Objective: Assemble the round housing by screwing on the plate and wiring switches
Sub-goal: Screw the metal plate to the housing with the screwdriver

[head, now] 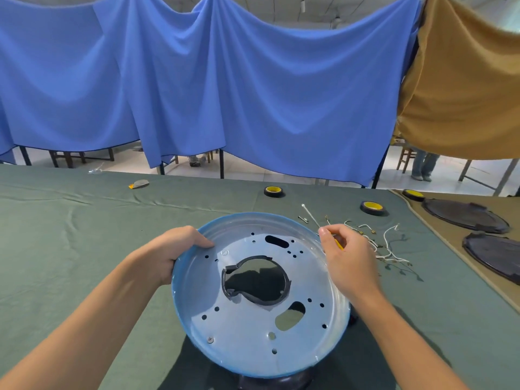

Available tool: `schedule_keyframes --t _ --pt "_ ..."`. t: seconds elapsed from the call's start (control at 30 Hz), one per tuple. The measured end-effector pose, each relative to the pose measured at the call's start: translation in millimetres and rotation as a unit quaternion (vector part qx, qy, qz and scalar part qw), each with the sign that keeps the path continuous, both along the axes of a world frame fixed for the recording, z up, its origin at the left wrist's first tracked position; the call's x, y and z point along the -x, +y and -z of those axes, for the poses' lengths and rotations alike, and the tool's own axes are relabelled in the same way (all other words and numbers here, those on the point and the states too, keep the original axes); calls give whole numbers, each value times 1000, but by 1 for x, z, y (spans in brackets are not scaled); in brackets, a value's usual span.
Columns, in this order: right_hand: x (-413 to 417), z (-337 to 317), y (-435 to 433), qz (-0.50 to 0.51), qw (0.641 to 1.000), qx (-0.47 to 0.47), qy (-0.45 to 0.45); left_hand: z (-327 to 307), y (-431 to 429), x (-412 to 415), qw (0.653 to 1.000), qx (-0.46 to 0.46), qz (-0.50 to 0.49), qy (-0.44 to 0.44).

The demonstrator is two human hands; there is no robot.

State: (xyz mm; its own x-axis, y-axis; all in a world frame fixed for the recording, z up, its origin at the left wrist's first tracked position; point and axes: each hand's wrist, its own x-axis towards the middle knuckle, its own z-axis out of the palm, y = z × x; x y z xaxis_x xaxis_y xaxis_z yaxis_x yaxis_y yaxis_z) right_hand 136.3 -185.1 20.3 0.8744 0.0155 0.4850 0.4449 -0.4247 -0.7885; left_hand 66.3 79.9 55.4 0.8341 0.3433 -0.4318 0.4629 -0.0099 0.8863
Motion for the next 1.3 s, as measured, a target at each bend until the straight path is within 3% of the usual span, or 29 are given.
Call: schedule_keyframes --t 0.2,0.4,0.57,0.67,0.77,0.97,1.1,1.17,1.3 --pt "0 -18 5 -14 996 -86 32 -34 -2 8 988 -12 -59 -141" --pt "4 -27 4 -5 979 -181 94 -63 -11 19 949 5 -132 -287" --pt "12 -30 2 -7 976 -187 110 -68 -25 16 911 -12 -180 -370" --pt "16 -30 1 -21 976 -177 121 -63 -30 10 874 -132 -201 -422" --pt "16 -28 -1 -19 977 -166 132 -52 -34 11 797 -346 -195 -456" --pt "10 -12 -2 -25 979 -56 196 -22 -32 13 621 -587 -140 -500" --pt "12 3 5 -9 972 126 199 6 -18 7 525 -672 -117 -509" --pt "15 6 11 -2 958 219 187 18 -17 5 504 -695 -101 -502" --pt "26 14 21 -29 913 382 142 43 -14 0 496 -720 -41 -483"
